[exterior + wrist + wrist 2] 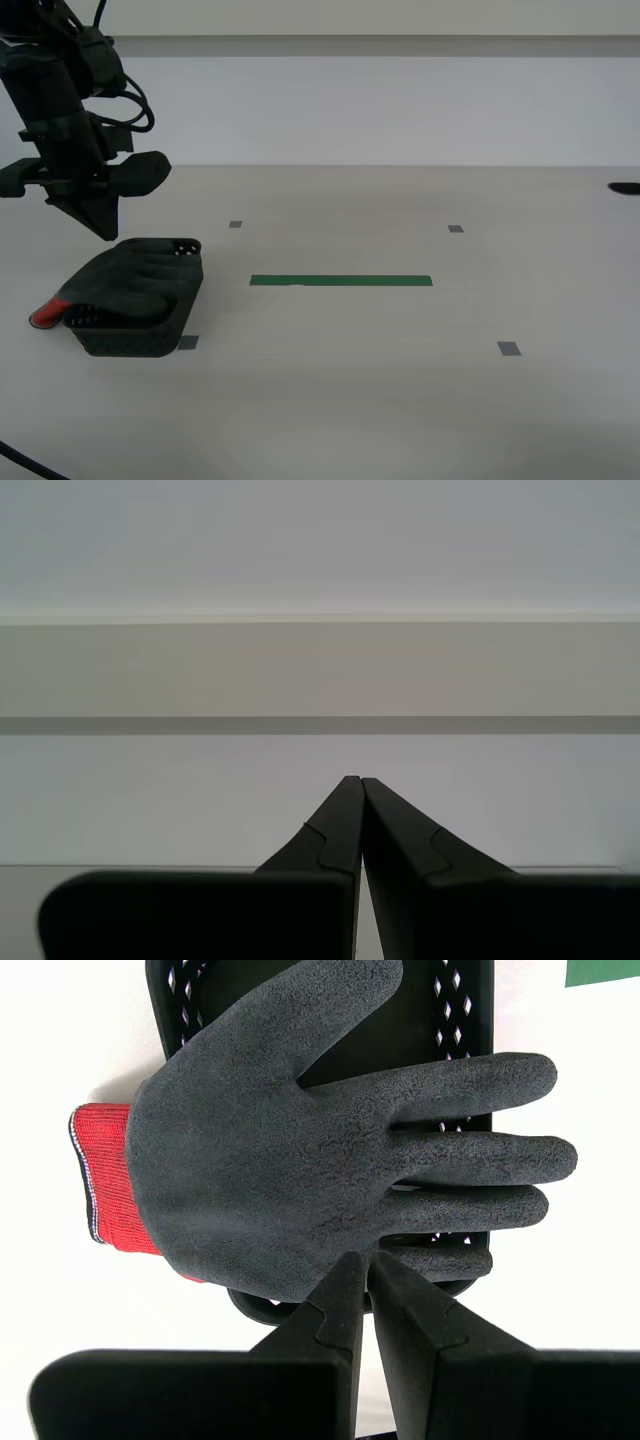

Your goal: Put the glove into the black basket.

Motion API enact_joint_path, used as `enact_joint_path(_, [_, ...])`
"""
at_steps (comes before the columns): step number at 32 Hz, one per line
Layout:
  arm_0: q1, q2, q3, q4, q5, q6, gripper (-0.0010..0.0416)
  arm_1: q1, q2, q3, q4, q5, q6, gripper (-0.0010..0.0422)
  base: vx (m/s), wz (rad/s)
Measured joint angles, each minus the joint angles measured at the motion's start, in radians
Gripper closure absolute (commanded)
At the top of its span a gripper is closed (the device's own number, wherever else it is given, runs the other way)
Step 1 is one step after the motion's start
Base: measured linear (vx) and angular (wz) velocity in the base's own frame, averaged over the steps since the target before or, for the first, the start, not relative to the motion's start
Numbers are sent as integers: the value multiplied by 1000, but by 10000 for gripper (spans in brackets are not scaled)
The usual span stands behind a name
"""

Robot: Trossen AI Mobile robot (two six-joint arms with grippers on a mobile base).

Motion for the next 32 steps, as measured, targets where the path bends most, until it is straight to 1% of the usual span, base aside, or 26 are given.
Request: enact_joint_path(32, [-1,0,0,0,0,0,405,0,0,0,0,0,0,403,0,0])
